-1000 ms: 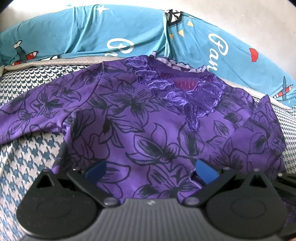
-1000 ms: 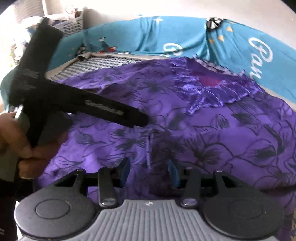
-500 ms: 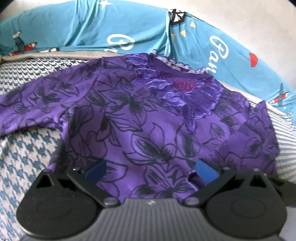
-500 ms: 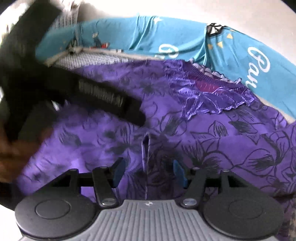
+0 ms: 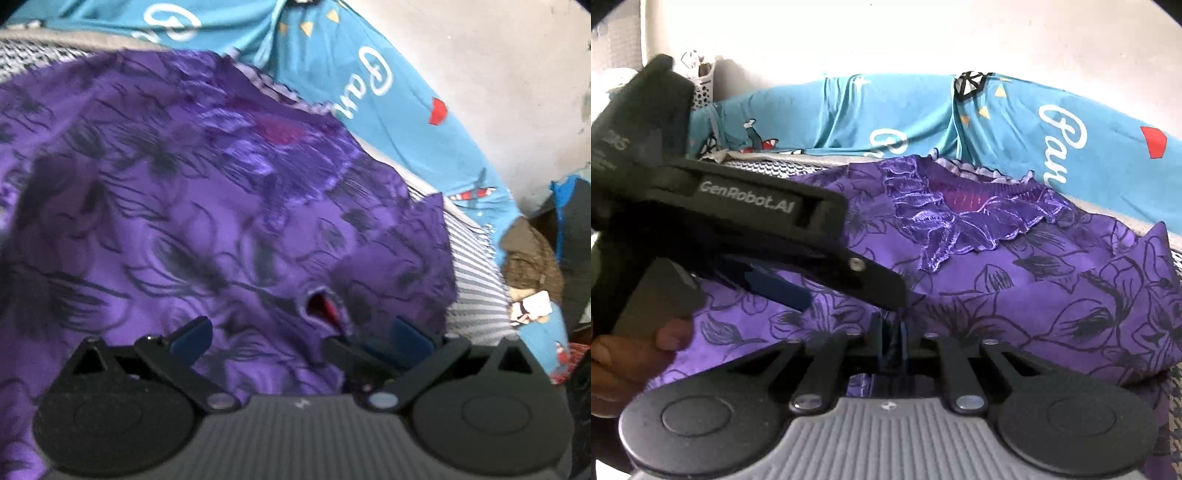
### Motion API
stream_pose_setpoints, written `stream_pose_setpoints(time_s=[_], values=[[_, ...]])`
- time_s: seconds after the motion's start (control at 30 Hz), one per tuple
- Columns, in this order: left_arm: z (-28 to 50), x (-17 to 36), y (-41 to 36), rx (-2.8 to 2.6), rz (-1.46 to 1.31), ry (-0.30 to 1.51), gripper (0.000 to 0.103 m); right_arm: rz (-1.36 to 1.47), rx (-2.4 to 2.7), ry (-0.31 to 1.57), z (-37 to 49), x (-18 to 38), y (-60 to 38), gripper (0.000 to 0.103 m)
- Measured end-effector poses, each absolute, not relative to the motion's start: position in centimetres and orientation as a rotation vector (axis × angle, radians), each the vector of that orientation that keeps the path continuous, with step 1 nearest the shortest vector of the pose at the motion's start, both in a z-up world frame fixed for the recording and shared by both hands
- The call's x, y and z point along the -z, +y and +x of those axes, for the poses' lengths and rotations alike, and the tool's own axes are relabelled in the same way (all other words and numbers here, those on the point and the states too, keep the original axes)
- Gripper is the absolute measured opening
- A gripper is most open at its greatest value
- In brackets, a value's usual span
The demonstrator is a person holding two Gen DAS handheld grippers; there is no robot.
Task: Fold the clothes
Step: 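Grasp the top's side edge with the left gripper while the right gripper hovers nearby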
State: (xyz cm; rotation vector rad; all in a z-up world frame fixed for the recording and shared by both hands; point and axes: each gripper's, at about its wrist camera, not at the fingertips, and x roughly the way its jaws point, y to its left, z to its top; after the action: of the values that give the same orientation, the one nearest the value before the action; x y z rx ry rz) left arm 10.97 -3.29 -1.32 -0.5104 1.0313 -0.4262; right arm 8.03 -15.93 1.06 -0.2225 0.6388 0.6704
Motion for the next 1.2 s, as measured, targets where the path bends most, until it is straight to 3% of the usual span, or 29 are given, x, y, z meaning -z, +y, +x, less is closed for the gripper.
stream_pose_setpoints(time_s=[0.3, 0.4, 0.47, 0.6, 0.73, 0.9, 0.97, 1.13, 1.2], values=[[12.3, 3.4, -4.7, 0.5, -0.599, 1.068, 0.094, -0.196, -0.68, 0.65, 7.7, -0.8, -16.2, 0.011], [12.6, 3.6, -4.7, 0.5, -0.622, 1.071, 0.08, -0.218, -0.68, 0.652, 7.4, -0.5, -16.0, 0.011], [12.8, 3.8, -4.6, 0.503, -0.645, 1.076, 0.063, -0.226, -0.68, 0.654, 7.4, -0.4, -15.9, 0.011], [12.7, 4.1, -5.0, 0.525, -0.67, 1.093, 0.055, -0.223, -0.681, 0.645, 7.4, -0.6, -16.0, 0.011], [12.4, 4.3, -5.6, 0.523, -0.633, 1.087, 0.031, -0.217, -0.692, 0.641, 7.3, -0.8, -16.1, 0.011], [12.1, 4.9, -6.0, 0.487, -0.614, 1.071, 0.017, -0.236, -0.701, 0.672, 7.3, -0.5, -16.2, 0.011], [12.0, 5.1, -6.1, 0.471, -0.604, 1.069, 0.01, -0.245, -0.714, 0.708, 7.4, -0.3, -16.4, 0.017], [12.0, 5.4, -6.0, 0.462, -0.604, 1.057, 0.009, -0.304, -0.702, 0.717, 7.0, -0.5, -17.4, 0.044], [11.8, 5.3, -6.3, 0.455, -0.581, 1.048, 0.009, -0.316, -0.687, 0.728, 7.2, -0.4, -17.9, 0.049]])
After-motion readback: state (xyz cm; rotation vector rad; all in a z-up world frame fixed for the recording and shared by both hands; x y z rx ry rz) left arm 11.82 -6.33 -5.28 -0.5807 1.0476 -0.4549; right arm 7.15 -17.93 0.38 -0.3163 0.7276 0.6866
